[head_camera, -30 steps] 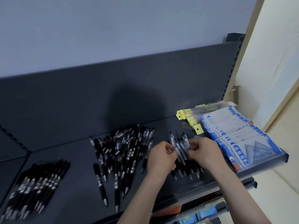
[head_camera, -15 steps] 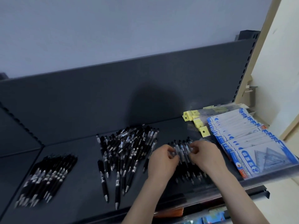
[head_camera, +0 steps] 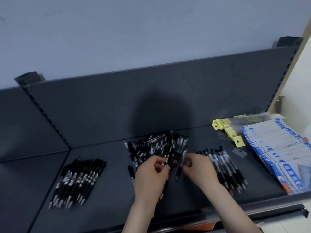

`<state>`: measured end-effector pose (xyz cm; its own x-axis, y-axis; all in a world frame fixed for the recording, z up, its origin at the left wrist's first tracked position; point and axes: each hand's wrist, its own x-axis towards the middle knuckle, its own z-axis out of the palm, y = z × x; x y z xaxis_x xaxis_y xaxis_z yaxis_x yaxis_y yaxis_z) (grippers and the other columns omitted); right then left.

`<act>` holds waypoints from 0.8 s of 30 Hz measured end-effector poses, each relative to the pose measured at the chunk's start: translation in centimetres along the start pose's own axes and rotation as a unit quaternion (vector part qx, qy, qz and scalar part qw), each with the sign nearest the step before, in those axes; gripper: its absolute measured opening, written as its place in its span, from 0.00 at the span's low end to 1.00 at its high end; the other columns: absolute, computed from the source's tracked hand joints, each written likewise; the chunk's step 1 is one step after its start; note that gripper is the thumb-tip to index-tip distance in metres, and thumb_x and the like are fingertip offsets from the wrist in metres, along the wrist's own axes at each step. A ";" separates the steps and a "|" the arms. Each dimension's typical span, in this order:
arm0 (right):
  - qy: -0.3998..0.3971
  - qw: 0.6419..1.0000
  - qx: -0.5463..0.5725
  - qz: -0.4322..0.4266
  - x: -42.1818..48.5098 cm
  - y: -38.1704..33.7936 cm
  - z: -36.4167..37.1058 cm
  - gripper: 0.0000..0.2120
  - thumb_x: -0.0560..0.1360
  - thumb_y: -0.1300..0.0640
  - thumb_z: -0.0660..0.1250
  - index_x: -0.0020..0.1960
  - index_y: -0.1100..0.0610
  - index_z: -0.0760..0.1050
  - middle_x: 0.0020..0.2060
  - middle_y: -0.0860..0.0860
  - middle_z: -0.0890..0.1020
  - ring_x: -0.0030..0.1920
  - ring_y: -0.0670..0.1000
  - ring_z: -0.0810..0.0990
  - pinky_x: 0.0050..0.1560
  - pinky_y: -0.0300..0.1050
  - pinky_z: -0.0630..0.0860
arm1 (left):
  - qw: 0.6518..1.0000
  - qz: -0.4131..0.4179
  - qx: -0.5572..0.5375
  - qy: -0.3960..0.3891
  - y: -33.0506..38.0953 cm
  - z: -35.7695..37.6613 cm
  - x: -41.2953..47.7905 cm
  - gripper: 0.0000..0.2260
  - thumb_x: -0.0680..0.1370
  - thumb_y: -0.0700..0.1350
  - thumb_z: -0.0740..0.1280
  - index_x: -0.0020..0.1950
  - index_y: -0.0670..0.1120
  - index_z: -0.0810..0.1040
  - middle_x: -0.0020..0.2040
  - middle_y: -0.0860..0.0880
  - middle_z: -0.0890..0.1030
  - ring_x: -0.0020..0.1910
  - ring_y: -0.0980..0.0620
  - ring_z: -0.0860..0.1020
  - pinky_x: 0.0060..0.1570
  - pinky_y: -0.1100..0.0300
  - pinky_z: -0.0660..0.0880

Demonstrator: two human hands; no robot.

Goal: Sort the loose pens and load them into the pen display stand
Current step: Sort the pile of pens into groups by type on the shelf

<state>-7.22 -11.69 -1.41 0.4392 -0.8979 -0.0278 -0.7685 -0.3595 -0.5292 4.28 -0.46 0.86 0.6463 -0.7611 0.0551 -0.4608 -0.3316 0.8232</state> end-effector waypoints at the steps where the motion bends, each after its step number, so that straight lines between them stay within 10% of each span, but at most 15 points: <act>1: -0.003 1.000 -0.011 0.006 0.1 -0.5 0.4 0.02 0.71 0.56 0.65 0.42 0.54 0.72 0.38 0.49 0.77 0.42 0.53 0.77 0.36 0.45 0.70 | 1.000 0.000 0.000 0.008 -0.4 -0.9 0.1 0.04 0.74 0.48 0.70 0.47 0.56 0.80 0.35 0.56 0.80 0.35 0.59 0.78 0.40 0.60 0.77; 10: -0.018 0.992 -0.085 0.091 0.8 -4.0 2.1 0.15 0.71 0.58 0.66 0.57 0.59 0.69 0.54 0.56 0.75 0.51 0.59 0.78 0.37 0.45 0.70 | 1.000 -0.013 0.000 0.013 -3.3 -5.1 0.8 0.04 0.75 0.48 0.70 0.46 0.57 0.79 0.35 0.56 0.79 0.36 0.63 0.77 0.35 0.67 0.74; 24: 0.032 0.986 -0.010 0.164 -0.8 -3.1 1.1 0.05 0.66 0.55 0.67 0.37 0.56 0.74 0.34 0.51 0.78 0.39 0.57 0.78 0.35 0.41 0.69 | 0.997 0.061 0.036 -0.043 -3.0 -4.5 3.0 0.03 0.75 0.47 0.70 0.47 0.56 0.79 0.36 0.58 0.79 0.35 0.61 0.76 0.33 0.72 0.68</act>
<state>-4.72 -9.62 -0.67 0.1354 -0.9808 -0.1404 -0.8736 -0.0513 -0.4839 10.28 0.73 1.10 0.5301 -0.8419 0.1015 -0.5774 -0.2707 0.7703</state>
